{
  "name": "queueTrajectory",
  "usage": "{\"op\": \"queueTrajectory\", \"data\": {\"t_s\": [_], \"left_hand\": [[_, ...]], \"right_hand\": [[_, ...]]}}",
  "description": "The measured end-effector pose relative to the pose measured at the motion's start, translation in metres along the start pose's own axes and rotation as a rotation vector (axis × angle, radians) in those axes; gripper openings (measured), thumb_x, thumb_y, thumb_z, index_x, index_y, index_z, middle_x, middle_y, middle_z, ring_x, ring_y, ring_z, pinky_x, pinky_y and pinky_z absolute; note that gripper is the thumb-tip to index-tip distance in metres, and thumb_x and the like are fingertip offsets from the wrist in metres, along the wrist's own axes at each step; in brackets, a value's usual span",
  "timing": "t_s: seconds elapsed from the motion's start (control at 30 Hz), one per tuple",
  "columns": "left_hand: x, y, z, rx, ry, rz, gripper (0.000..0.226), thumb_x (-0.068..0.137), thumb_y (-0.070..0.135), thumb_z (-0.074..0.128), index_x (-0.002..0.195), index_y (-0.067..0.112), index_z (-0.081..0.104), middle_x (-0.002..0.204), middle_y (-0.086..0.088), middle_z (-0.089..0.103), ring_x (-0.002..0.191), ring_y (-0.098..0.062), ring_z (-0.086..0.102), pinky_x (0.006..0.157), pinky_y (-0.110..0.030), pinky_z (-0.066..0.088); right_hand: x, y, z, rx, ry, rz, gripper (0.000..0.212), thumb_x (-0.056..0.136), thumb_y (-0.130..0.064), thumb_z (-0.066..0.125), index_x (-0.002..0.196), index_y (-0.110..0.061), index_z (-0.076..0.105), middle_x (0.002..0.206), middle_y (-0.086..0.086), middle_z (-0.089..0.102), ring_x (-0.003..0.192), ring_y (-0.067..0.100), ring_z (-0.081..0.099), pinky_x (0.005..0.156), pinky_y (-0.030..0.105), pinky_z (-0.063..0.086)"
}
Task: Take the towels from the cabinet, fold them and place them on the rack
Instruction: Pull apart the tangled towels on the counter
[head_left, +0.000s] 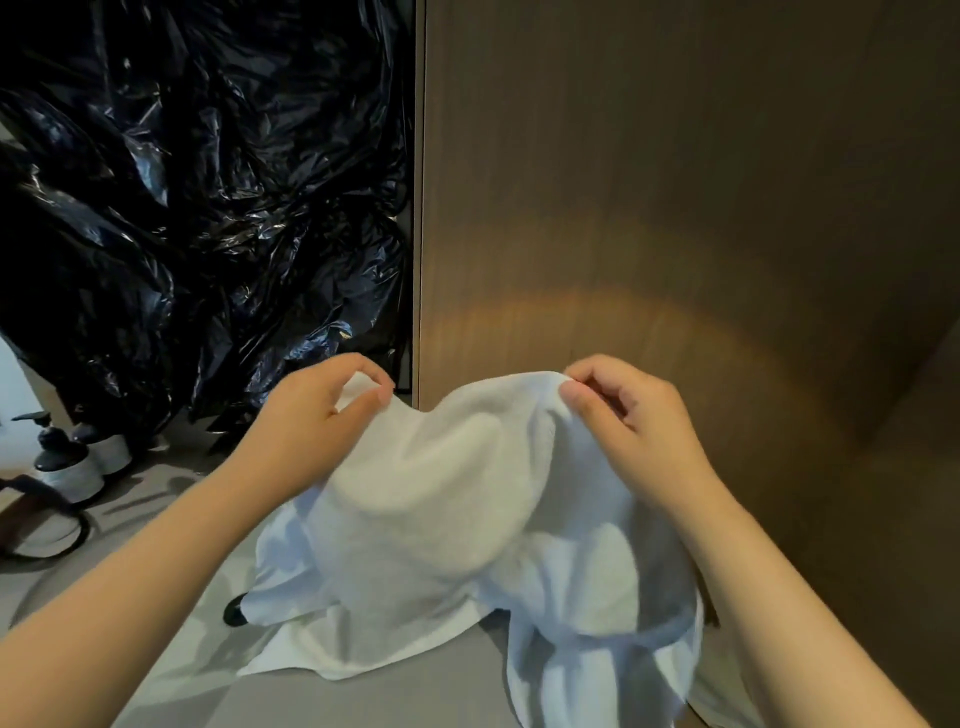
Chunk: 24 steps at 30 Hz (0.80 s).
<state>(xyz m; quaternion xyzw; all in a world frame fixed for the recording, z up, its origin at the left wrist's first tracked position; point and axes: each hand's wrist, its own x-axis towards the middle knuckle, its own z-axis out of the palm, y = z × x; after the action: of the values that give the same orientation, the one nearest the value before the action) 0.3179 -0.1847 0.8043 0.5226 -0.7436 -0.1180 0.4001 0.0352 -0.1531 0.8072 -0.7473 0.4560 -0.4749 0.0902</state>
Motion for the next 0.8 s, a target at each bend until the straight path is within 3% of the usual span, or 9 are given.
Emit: {"op": "queueTrajectory", "data": {"t_s": [0.1, 0.2, 0.33, 0.43, 0.53, 0.7, 0.8], "left_hand": [[-0.004, 0.013, 0.009, -0.084, -0.063, 0.051, 0.035, 0.087, 0.038, 0.064, 0.122, 0.039, 0.060, 0.113, 0.027, 0.063, 0.099, 0.000, 0.060, 0.086, -0.017, 0.042], [-0.008, 0.030, 0.017, -0.213, -0.168, 0.109, 0.043, 0.081, 0.046, 0.065, 0.123, 0.041, 0.059, 0.121, 0.030, 0.060, 0.114, 0.008, 0.054, 0.097, -0.011, 0.038], [-0.014, 0.045, 0.031, -0.369, -0.264, 0.122, 0.053, 0.075, 0.050, 0.062, 0.126, 0.036, 0.057, 0.115, 0.029, 0.062, 0.112, 0.013, 0.054, 0.097, -0.007, 0.038], [-0.013, 0.049, 0.035, -0.426, -0.278, 0.139, 0.024, 0.084, 0.044, 0.067, 0.101, 0.028, 0.072, 0.091, 0.012, 0.071, 0.087, 0.001, 0.064, 0.078, -0.015, 0.047], [-0.009, 0.045, 0.033, -0.440, -0.196, 0.096, 0.021, 0.082, 0.041, 0.067, 0.073, 0.022, 0.068, 0.068, 0.005, 0.062, 0.061, -0.004, 0.053, 0.058, -0.016, 0.040], [-0.001, 0.040, 0.024, -0.385, -0.015, 0.063, 0.021, 0.089, 0.026, 0.067, 0.072, 0.012, 0.067, 0.069, -0.002, 0.062, 0.061, 0.000, 0.052, 0.057, -0.009, 0.040], [0.008, 0.025, 0.015, -0.318, 0.140, -0.004, 0.022, 0.090, 0.023, 0.065, 0.070, 0.016, 0.065, 0.066, 0.007, 0.060, 0.060, 0.004, 0.051, 0.056, -0.008, 0.038]], "right_hand": [[0.010, -0.015, -0.006, -0.088, -0.134, -0.056, 0.014, 0.099, -0.025, 0.055, 0.089, -0.025, 0.066, 0.081, -0.009, 0.065, 0.077, 0.016, 0.061, 0.067, 0.031, 0.051], [0.010, -0.024, -0.004, -0.102, -0.198, -0.098, 0.015, 0.098, -0.022, 0.056, 0.088, -0.027, 0.065, 0.080, -0.009, 0.065, 0.075, 0.016, 0.061, 0.067, 0.040, 0.050], [0.007, -0.032, 0.000, -0.045, -0.227, -0.105, 0.015, 0.097, -0.024, 0.056, 0.089, -0.031, 0.066, 0.083, -0.009, 0.068, 0.077, 0.017, 0.063, 0.069, 0.039, 0.050], [0.006, -0.033, -0.001, -0.046, -0.237, -0.113, 0.014, 0.098, -0.025, 0.057, 0.092, -0.029, 0.068, 0.083, -0.009, 0.068, 0.078, 0.016, 0.064, 0.069, 0.035, 0.050], [0.005, -0.026, -0.003, -0.076, -0.222, -0.078, 0.012, 0.096, -0.028, 0.060, 0.085, -0.028, 0.066, 0.075, -0.012, 0.063, 0.071, 0.012, 0.059, 0.063, 0.025, 0.046], [-0.007, -0.005, -0.008, -0.088, -0.236, 0.028, 0.021, 0.096, -0.034, 0.061, 0.077, -0.027, 0.064, 0.067, -0.016, 0.057, 0.063, 0.004, 0.053, 0.058, 0.014, 0.035], [-0.022, 0.013, -0.021, -0.089, -0.226, 0.109, 0.025, 0.096, -0.036, 0.060, 0.073, -0.028, 0.064, 0.066, -0.011, 0.059, 0.062, 0.006, 0.055, 0.057, 0.016, 0.037]]}}
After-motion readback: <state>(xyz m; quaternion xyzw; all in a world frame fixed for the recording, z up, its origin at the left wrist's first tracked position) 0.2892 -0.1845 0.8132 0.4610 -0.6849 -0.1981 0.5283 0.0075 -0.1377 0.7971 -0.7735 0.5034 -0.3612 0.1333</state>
